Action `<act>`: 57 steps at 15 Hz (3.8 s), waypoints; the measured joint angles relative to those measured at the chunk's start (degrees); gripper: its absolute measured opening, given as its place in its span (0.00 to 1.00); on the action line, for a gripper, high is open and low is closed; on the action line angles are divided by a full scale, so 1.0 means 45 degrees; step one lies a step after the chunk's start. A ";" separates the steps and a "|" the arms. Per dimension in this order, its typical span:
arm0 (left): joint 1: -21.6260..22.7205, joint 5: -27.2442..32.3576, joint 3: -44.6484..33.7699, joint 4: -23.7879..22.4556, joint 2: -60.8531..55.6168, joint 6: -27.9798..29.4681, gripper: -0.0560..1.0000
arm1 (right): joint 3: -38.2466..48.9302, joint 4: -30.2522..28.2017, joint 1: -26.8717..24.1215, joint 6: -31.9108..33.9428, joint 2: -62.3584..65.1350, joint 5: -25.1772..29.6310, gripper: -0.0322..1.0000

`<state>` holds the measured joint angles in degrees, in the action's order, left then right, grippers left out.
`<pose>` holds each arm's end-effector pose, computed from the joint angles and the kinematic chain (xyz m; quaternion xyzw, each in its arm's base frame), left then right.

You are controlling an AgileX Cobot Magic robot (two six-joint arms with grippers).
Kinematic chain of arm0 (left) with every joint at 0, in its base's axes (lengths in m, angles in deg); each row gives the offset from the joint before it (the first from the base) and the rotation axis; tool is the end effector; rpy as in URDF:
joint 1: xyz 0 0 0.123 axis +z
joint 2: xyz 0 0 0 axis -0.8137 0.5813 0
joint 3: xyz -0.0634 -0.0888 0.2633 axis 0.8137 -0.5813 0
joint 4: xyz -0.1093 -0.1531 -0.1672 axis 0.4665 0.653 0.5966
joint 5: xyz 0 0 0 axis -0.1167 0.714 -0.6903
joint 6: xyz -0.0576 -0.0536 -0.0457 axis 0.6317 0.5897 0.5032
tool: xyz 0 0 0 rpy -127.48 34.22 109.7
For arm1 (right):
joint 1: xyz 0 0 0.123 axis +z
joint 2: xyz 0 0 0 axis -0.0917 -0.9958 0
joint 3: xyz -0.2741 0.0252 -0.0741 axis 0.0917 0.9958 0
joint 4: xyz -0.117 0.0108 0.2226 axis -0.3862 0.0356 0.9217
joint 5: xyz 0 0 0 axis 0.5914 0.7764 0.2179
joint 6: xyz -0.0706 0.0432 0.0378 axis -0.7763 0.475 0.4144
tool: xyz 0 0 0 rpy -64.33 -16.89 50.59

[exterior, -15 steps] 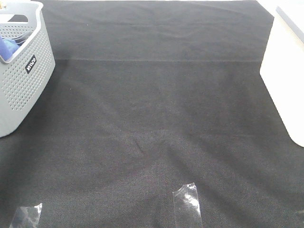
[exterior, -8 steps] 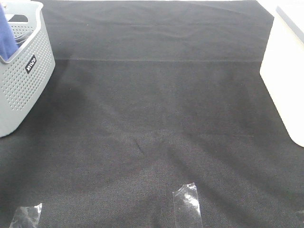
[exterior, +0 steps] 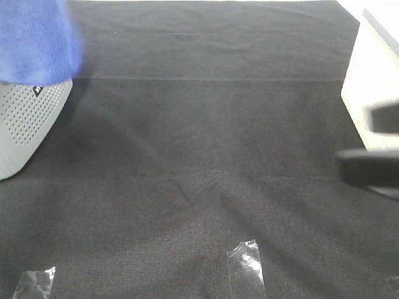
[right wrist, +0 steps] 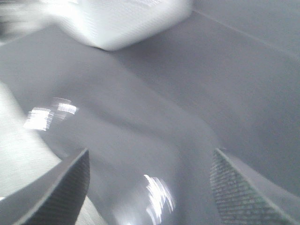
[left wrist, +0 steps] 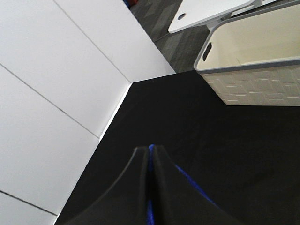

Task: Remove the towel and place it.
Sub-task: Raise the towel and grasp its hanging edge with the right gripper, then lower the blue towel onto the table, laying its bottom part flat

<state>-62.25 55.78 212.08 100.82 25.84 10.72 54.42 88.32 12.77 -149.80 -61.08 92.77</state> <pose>0.2440 -0.0896 0.5719 0.5259 0.5875 -0.0537 0.6127 0.1055 0.0684 0.2964 -0.3493 0.7799 0.2224 0.4694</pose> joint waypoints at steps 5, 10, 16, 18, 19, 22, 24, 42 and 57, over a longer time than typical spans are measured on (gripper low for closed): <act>-0.0802 0.0000 0.0000 -0.0178 0.0433 -0.0522 0.05 | -0.1108 0.6188 0.0000 -0.7754 -0.5475 0.0891 0.70; -0.0955 0.0000 0.0000 0.0000 0.0497 -0.0929 0.05 | -0.4304 0.7448 0.0000 -0.9320 -1.0479 0.3756 0.70; -0.2050 -0.0331 0.0000 0.0293 0.1019 -0.1897 0.05 | -0.8340 0.6073 0.1961 -0.8238 -1.3700 0.3934 0.70; -0.2075 -0.0357 0.0000 0.0357 0.1044 -0.1935 0.05 | -0.9562 0.5679 0.2368 -0.7920 -1.4324 0.3807 0.70; -0.2075 -0.0369 0.0000 0.0369 0.1044 -0.1935 0.05 | -1.0033 0.5640 0.2546 -0.7830 -1.4579 0.3731 0.70; -0.2075 -0.0382 0.0000 0.0382 0.1044 -0.1935 0.05 | -1.1281 0.5539 0.3081 -0.7703 -1.5584 0.3514 0.70; -0.2075 -0.0382 0.0000 0.0395 0.1044 -0.1935 0.05 | -1.1905 0.5437 0.3450 -0.7703 -1.6259 0.3170 0.70; -0.2075 -0.0968 0.0000 -0.0573 0.1044 -0.1655 0.05 | -1.2312 0.4609 0.5067 -0.7563 -1.6858 0.3234 0.59; -0.2075 -0.1044 0.0000 -0.0611 0.1044 -0.1604 0.05 | -1.2312 0.3552 0.4163 -0.4953 -1.6616 0.4265 0.03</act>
<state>-71.59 51.08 212.08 98.07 30.54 3.50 -0.98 104.30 31.50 -172.09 -135.85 111.97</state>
